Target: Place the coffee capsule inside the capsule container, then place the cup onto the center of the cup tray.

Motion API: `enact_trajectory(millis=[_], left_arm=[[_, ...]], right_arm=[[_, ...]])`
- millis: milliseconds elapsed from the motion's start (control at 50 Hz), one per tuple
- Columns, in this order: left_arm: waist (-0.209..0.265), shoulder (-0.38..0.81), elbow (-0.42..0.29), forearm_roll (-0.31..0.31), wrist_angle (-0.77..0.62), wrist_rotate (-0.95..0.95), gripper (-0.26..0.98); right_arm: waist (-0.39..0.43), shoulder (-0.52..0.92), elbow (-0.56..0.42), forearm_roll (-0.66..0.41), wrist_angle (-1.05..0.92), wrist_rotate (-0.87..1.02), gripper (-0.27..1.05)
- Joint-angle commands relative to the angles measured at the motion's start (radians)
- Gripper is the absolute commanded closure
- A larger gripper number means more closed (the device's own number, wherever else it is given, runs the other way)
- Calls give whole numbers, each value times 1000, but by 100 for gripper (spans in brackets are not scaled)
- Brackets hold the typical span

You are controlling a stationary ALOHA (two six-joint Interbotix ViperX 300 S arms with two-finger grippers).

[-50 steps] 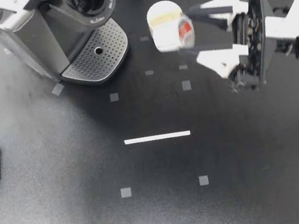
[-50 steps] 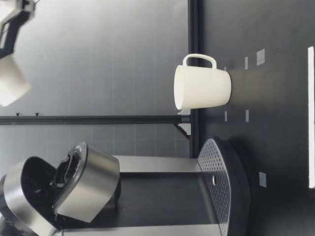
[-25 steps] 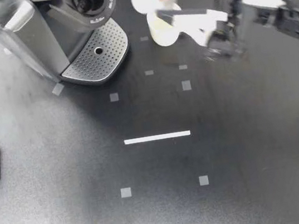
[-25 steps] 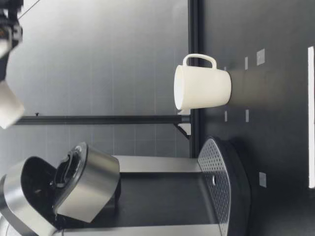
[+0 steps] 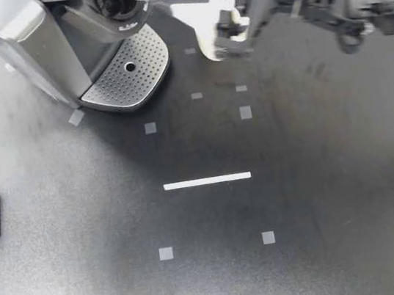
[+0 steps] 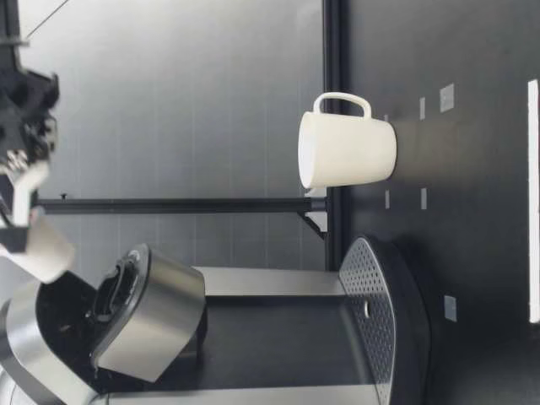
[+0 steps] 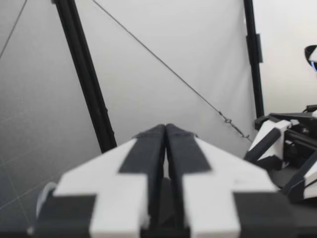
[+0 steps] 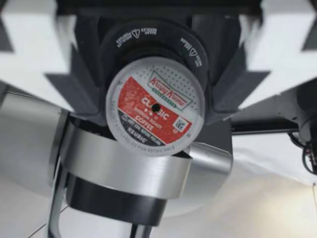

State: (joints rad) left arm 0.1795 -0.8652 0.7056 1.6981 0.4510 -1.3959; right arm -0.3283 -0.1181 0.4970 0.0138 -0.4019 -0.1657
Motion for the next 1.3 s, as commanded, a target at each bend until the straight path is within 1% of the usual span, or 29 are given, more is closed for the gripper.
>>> enact_trajectory(millis=[0, 300, 840, 1280], left_arm=[[-2, -3, -6, 5, 0, -2, 59], [-2, -6, -3, 5, 0, 2, 59], [-2, -6, 0, 6, 2, 6, 59], [-2, -12, 2, 6, 2, 5, 59]], right_arm=[[-11, 12, -44, -2, -2, 0, 22], [-17, 64, -89, -2, 32, -2, 22], [-18, 97, -101, -3, 46, -2, 22], [-31, 132, -140, -2, 61, 2, 21]])
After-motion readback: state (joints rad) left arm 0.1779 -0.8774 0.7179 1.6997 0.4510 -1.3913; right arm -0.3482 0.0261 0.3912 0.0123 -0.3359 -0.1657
